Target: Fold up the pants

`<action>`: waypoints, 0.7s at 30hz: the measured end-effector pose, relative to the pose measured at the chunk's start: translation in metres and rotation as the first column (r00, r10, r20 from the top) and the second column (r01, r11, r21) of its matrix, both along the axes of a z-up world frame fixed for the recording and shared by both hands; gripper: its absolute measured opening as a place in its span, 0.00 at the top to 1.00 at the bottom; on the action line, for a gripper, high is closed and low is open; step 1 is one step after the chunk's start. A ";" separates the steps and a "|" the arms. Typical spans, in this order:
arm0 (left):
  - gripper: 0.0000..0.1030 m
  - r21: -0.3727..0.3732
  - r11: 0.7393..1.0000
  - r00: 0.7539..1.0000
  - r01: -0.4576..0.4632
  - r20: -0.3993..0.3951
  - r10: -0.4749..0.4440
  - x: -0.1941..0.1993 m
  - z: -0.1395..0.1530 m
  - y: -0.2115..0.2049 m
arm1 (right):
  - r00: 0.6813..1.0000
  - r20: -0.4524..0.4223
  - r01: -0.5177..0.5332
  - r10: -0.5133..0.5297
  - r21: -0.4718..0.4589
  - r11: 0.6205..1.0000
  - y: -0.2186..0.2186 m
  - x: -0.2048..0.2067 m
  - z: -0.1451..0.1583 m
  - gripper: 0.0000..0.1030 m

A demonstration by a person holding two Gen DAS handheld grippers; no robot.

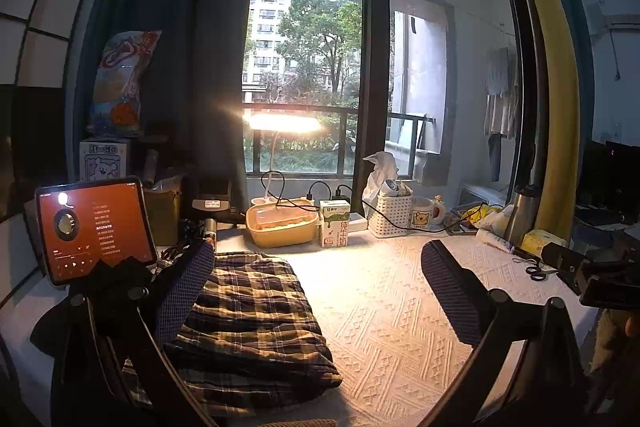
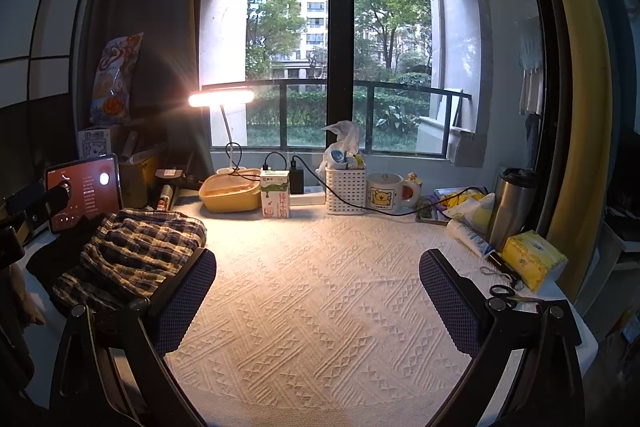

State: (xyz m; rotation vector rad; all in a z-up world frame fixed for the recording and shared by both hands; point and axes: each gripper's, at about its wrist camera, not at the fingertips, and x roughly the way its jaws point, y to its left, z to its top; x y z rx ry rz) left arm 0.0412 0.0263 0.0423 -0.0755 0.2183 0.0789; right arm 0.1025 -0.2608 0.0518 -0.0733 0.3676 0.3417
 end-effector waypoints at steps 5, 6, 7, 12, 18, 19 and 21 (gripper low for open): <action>0.01 0.000 1.000 1.000 -0.002 0.001 0.002 0.000 0.000 0.000 | 1.000 0.001 0.000 0.000 0.000 1.000 0.000 0.000 0.000 0.01; 0.01 0.001 1.000 1.000 -0.002 0.001 0.002 0.000 0.000 0.000 | 1.000 0.000 0.000 0.000 -0.001 1.000 0.000 0.000 0.000 0.01; 0.01 0.000 1.000 1.000 -0.002 0.001 0.002 -0.001 0.000 0.000 | 1.000 0.000 0.000 0.000 -0.001 1.000 0.000 0.000 0.000 0.01; 0.01 0.003 1.000 1.000 0.000 0.001 0.000 -0.001 -0.001 -0.001 | 1.000 0.000 -0.001 0.001 -0.002 1.000 0.000 0.000 0.000 0.01; 0.01 0.002 1.000 1.000 0.003 -0.001 -0.003 -0.001 0.000 -0.001 | 1.000 0.001 -0.001 0.001 -0.003 1.000 0.000 0.000 0.000 0.01; 0.01 0.002 1.000 1.000 0.004 0.001 -0.004 -0.001 0.000 -0.002 | 1.000 0.000 -0.001 0.001 -0.003 1.000 0.000 0.000 0.000 0.01; 0.01 -0.003 1.000 1.000 0.008 0.007 -0.008 -0.002 0.000 -0.001 | 1.000 0.000 -0.002 0.002 -0.003 1.000 0.000 0.000 0.000 0.01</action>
